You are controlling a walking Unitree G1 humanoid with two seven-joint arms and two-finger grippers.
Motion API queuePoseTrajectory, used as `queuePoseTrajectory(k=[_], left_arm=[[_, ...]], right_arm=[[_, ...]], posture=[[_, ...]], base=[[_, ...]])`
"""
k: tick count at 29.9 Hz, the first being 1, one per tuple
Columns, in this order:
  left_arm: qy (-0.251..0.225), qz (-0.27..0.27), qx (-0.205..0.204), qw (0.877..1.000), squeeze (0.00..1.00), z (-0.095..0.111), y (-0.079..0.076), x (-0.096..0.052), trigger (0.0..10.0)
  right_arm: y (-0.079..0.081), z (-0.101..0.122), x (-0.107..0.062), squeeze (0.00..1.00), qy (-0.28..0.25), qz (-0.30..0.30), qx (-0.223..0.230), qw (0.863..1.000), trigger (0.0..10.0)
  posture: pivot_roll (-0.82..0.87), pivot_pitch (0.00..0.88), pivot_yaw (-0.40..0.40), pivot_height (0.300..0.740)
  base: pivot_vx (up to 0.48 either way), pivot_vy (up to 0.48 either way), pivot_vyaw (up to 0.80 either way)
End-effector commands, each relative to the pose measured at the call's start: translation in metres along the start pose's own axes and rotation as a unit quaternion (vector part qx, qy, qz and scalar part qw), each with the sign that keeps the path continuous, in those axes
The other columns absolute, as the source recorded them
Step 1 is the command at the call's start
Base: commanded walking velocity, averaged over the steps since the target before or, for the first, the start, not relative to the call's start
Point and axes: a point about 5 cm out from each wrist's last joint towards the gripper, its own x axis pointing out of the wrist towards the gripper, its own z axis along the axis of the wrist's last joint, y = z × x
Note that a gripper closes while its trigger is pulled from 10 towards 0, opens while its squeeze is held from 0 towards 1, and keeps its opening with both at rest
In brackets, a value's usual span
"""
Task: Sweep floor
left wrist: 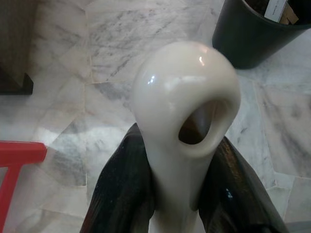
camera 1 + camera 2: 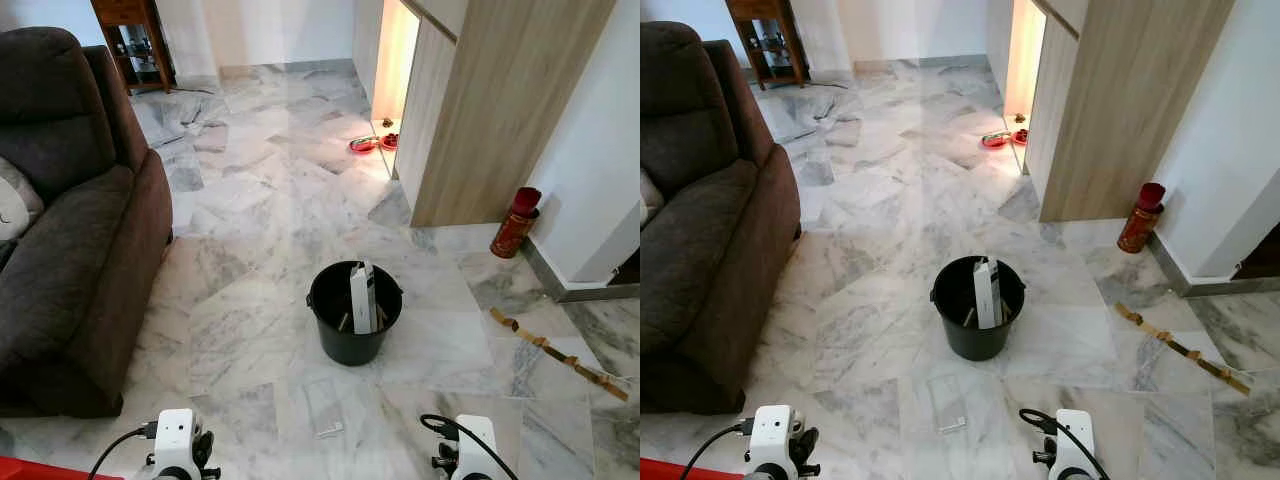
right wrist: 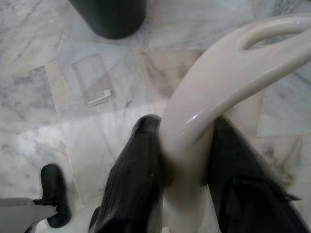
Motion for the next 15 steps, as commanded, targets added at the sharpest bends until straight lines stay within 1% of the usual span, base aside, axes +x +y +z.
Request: queuePoseTrajectory(k=[1,15], left_arm=[[0.082,0.067,-0.037,0.994,0.0,-0.039,0.028,-0.0203,10.0],[0.089,0.068,-0.036,0.993,0.0,-0.0418,0.0288,-0.0216,10.0]], right_arm=[[0.0177,-0.0184,-0.0029,0.0,0.042,0.047,-0.021,0.998,10.0],[0.0183,-0.0192,-0.0032,0.0,0.041,0.049,-0.021,0.998,10.0]], posture=[[-0.06,0.055,0.067,0.74],[-0.06,0.06,0.068,0.74]], base=[[0.0,0.0,0.0],[0.0,0.0,0.0]])
